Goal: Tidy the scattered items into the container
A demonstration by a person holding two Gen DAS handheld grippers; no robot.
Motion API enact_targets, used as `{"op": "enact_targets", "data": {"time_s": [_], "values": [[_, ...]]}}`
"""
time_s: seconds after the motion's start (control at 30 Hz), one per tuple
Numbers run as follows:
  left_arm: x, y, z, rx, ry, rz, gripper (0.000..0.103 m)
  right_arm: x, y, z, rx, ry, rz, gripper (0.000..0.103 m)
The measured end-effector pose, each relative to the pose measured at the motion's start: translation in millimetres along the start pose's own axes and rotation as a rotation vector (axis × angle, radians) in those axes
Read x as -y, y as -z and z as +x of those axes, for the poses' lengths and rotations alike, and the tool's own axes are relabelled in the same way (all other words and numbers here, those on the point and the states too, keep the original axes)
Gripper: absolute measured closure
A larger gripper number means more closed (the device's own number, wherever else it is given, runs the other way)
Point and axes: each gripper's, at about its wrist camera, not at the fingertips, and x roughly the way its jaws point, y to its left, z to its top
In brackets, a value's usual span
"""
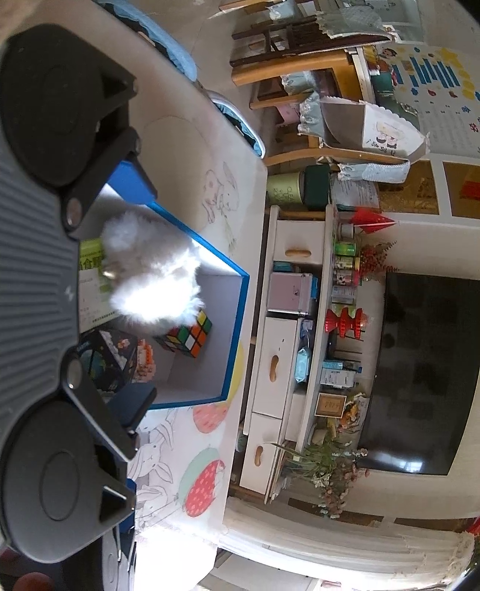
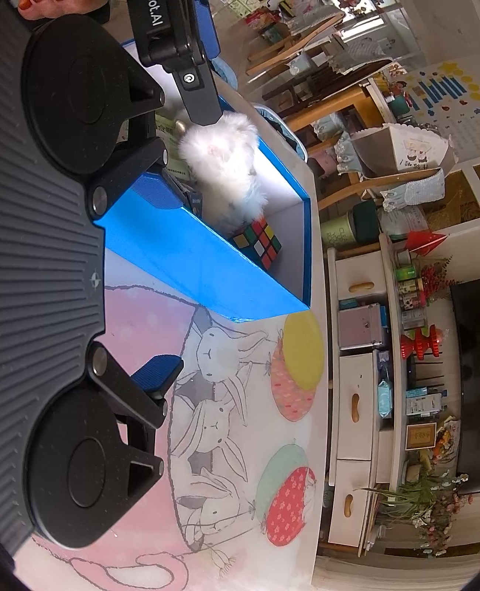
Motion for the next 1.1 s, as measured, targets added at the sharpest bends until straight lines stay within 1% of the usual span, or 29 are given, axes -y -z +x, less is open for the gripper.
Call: {"op": "enact_targets", "data": {"time_s": [0.43, 1.1], "values": [[1.4, -1.8, -2.4, 0.007, 0.008, 0.011, 0.001, -1.4, -2.6, -2.5, 0.007, -0.007, -0.002, 0.000], [2.3, -2.3, -0.6, 0.000, 0.015, 0.003, 0.001, 3.7, -1.3, -0.1, 0.003, 0.006, -0.002, 0.000]]}}
